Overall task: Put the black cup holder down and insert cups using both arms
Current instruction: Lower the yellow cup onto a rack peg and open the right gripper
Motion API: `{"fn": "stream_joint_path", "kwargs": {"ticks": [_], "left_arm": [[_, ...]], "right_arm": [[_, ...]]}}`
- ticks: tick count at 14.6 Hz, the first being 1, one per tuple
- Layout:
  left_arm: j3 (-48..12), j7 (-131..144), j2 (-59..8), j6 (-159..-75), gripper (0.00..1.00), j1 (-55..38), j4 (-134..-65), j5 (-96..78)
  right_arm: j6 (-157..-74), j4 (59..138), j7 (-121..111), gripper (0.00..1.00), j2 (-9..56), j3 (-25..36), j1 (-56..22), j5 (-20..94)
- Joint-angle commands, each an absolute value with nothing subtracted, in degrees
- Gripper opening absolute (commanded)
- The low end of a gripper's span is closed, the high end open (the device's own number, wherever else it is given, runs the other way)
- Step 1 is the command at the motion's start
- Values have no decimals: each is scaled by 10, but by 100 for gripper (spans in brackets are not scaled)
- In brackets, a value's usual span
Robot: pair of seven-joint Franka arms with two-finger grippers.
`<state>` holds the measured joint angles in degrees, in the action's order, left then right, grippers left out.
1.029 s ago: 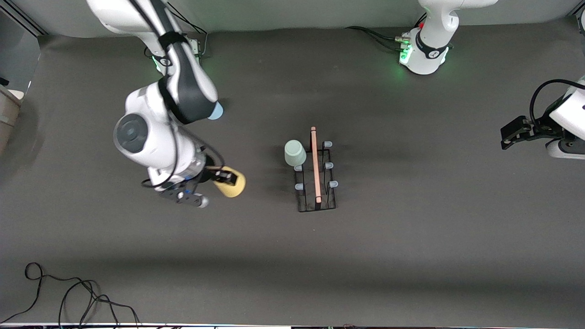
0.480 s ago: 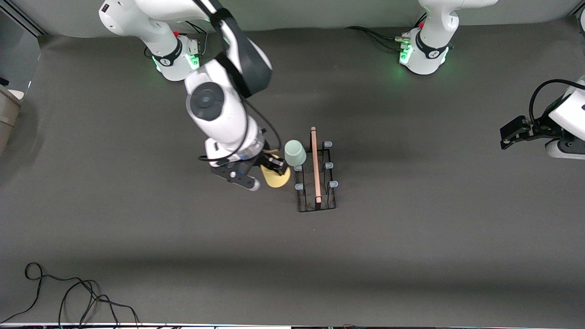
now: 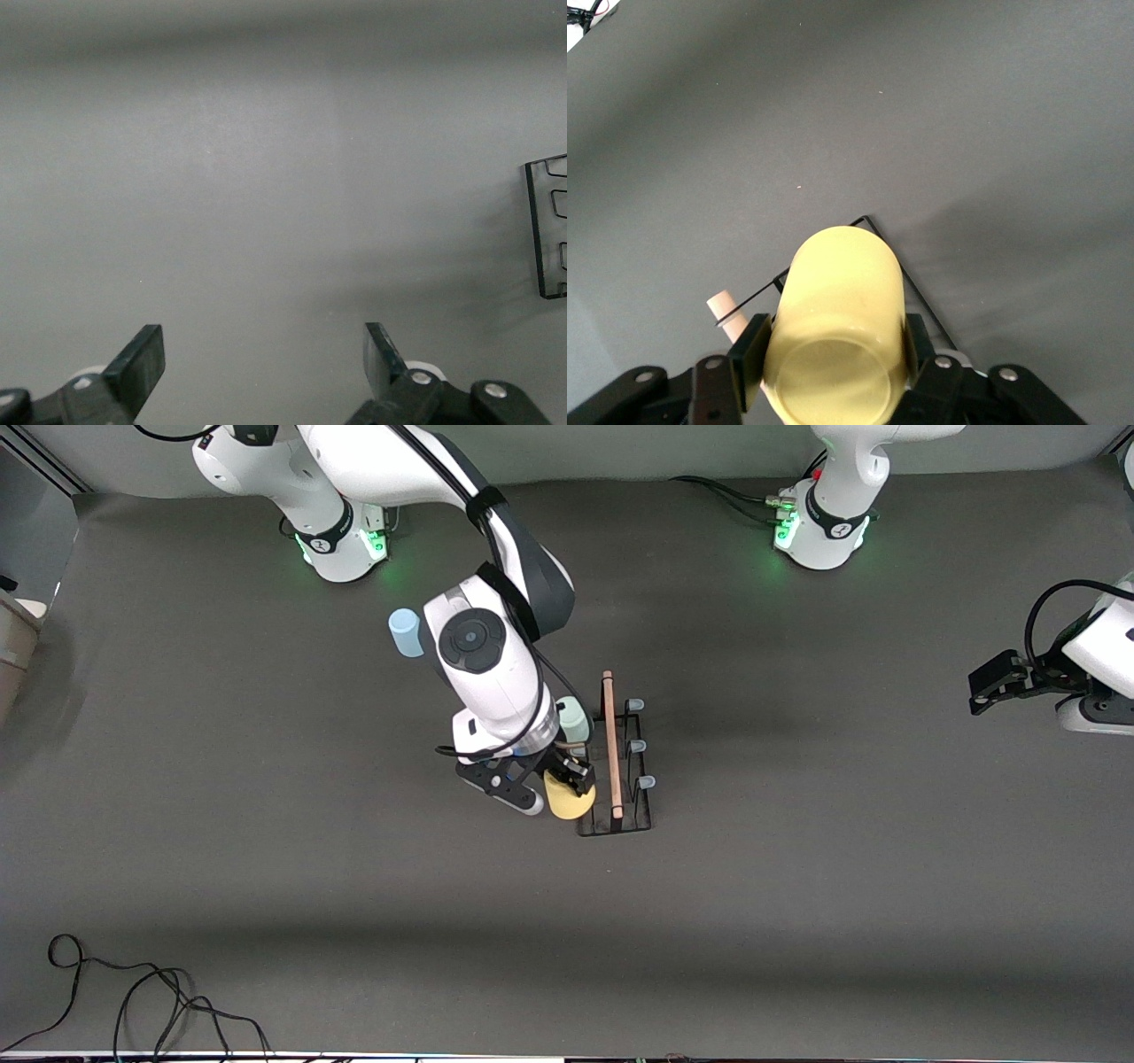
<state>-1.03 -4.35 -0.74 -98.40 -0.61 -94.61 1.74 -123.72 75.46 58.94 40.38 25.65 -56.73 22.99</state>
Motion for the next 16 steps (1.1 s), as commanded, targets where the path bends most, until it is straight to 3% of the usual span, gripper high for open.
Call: {"fn": "stream_joint_path", "kwargs": {"ticks": [1,4,5,6,7,9,10,16], "left_arm": [[-9,-31,-8,-976,100,-12,-941,25],[-8,-31,-8,-976,99,-12,-941,25],[-9,-31,-8,-977,99,-12,-942,25],[-9,-31,-9,-977,100,-12,-941,25],[-8,-31,-9,-977,99,-12,-942,25],[-8,-31,-9,-976,99,-12,-942,25],[-9,-31,-9,-976,100,-12,-941,25],[-9,-30,-10,-978,100,-12,-941,25]], "right_arm": [[-1238,725,606,0,432,263,-579,240],[-1239,728,606,0,442,263,-584,239],[-1239,728,605,7,446,263,-584,239],[-1239,729,605,21,448,263,-584,239],[-1239,729,605,49,448,262,-584,240],[-1238,729,606,87,447,263,-584,240],[-1238,728,602,93,446,263,-584,240],[-1148,729,571,96,382,272,-563,235]]}}
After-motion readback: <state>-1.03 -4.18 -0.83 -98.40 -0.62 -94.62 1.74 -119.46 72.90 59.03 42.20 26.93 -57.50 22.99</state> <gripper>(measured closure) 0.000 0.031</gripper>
